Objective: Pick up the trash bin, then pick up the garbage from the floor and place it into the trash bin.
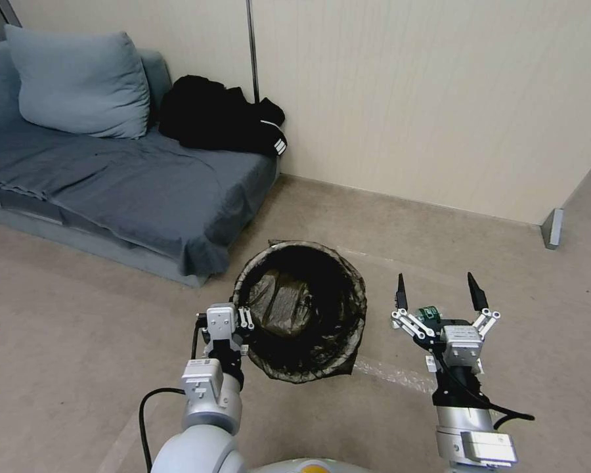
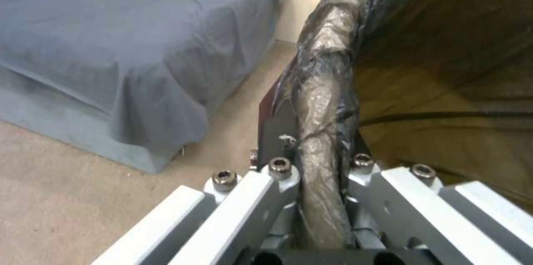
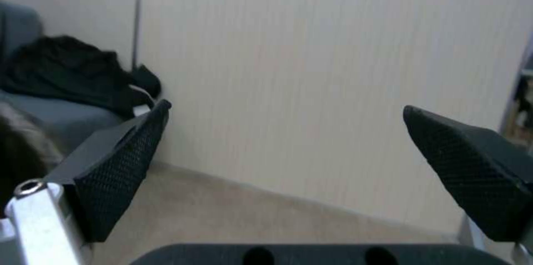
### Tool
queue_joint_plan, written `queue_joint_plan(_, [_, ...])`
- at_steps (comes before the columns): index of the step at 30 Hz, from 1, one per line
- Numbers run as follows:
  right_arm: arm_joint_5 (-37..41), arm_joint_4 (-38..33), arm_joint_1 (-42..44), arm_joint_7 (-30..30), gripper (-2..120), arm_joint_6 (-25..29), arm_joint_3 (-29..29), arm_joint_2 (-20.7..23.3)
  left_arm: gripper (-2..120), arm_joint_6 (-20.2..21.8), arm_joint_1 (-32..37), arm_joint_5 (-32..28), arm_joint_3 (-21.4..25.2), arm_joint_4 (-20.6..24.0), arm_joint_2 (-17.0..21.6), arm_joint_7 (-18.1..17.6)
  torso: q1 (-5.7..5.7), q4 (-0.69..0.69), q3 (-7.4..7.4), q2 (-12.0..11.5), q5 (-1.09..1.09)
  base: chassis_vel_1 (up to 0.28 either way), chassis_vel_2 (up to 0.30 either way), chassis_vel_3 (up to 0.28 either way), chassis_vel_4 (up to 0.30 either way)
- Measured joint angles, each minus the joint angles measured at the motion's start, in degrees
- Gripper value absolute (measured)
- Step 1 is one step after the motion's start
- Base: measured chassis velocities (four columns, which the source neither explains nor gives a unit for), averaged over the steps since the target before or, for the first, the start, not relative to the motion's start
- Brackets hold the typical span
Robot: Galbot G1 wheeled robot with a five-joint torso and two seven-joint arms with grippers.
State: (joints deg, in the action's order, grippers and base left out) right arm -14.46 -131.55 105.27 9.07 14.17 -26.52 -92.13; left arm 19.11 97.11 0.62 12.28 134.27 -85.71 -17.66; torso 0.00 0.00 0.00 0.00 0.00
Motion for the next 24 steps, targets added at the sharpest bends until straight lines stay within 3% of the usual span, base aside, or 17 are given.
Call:
queue_joint_plan(6, [1.8, 0.1, -1.2, 0.9, 100, -3.7, -0.5, 0.0, 0, 0.1, -0.3, -0.1, -0.2, -0.4, 0.3, 0.0, 0.0, 0.0, 0.0, 0.0, -0.01, 0.0, 0.0, 0.0, 0.0])
queue_joint_plan(9, [4.8, 1.1, -3.3, 2.5, 100, -9.4, -1.4, 0.0, 0, 0.2, -0.2, -0.1, -0.7, -0.6, 0.4, -0.1, 0.0, 0.0, 0.0, 0.0, 0.0, 0.0, 0.0, 0.0, 0.0])
queue_joint_plan(13, [6.8, 1.7, -4.7, 3.6, 100, -13.1, -2.0, 0.0, 0, 0.2, 0.0, -0.2, -0.9, -0.6, 0.4, -0.2, 0.0, 0.0, 0.0, 0.0, 0.0, 0.0, 0.0, 0.0, 0.0])
queue_joint_plan(17, [11.4, 3.1, -7.9, 6.1, 100, -21.6, -3.3, 0.0, 0, 0.2, 0.5, -0.1, -1.2, -0.6, 0.5, -0.3, 0.0, 0.0, 0.0, 0.0, 0.0, 0.0, 0.0, 0.0, 0.0])
queue_joint_plan(21, [14.2, 3.9, -9.9, 7.6, 100, -26.9, -4.2, 0.0, 0, 0.2, 0.6, 0.2, -1.5, -0.8, 0.5, -0.3, 0.01, 0.01, 0.0, 0.0, 0.01, 0.0, 0.0, 0.0, 0.0])
queue_joint_plan(24, [14.7, 4.1, -10.3, 7.8, 100, -27.8, -4.3, 0.0, 0, 0.2, 0.8, 0.5, -1.9, -0.9, 0.5, -0.3, 0.01, 0.0, 0.0, 0.0, 0.0, 0.0, 0.0, 0.0, 0.0])
